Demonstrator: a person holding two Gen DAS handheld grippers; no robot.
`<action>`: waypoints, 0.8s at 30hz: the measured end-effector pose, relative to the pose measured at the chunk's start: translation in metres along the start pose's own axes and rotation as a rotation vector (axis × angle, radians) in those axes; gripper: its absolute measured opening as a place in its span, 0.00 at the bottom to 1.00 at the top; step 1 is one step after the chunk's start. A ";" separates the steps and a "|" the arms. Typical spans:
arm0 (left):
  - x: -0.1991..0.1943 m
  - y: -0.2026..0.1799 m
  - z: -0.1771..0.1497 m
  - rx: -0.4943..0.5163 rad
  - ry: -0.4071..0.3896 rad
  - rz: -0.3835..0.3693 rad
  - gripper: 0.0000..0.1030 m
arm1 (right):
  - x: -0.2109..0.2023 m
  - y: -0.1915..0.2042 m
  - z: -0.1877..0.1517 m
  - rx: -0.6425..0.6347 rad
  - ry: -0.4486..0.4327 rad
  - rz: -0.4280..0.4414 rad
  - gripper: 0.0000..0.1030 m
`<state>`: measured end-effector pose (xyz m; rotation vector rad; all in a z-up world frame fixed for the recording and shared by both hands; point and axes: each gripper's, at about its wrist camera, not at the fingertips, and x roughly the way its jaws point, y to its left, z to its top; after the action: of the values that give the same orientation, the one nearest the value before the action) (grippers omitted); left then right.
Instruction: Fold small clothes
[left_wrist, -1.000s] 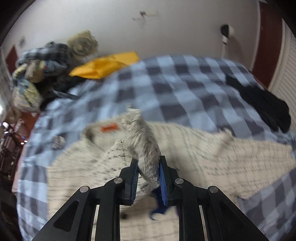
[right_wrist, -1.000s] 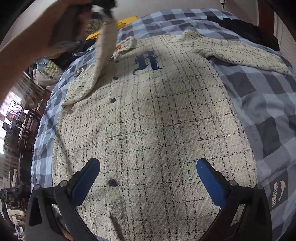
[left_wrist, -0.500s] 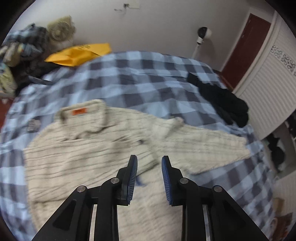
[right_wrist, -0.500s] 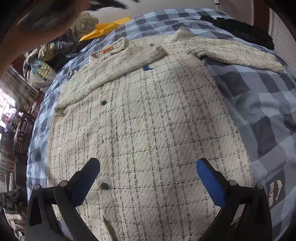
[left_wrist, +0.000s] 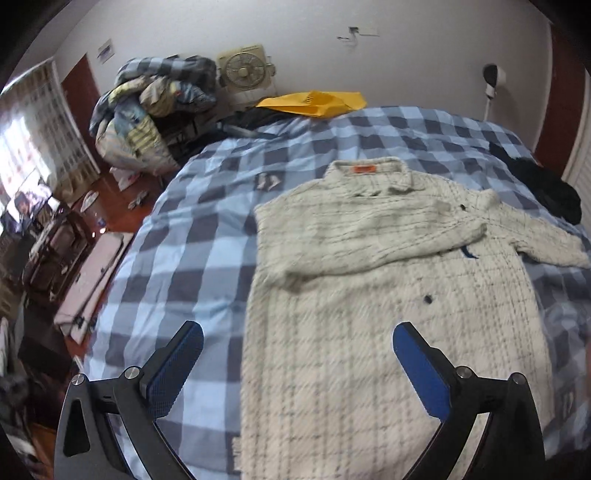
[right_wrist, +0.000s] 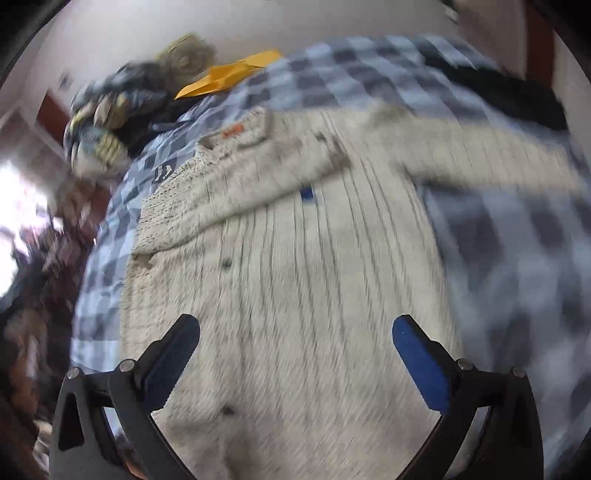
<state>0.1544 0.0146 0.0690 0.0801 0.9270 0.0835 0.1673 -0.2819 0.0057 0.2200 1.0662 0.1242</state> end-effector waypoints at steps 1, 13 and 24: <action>0.003 0.009 -0.005 -0.016 0.000 -0.007 1.00 | 0.012 0.000 0.024 -0.031 0.005 -0.036 0.99; 0.062 0.080 -0.036 -0.142 0.110 0.004 1.00 | 0.171 -0.021 0.141 -0.026 0.220 -0.178 0.71; 0.089 0.086 -0.046 -0.196 0.195 -0.029 1.00 | 0.188 -0.005 0.143 -0.012 0.207 -0.141 0.12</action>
<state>0.1678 0.1112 -0.0200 -0.1254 1.1097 0.1568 0.3827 -0.2652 -0.0894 0.1219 1.2833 0.0263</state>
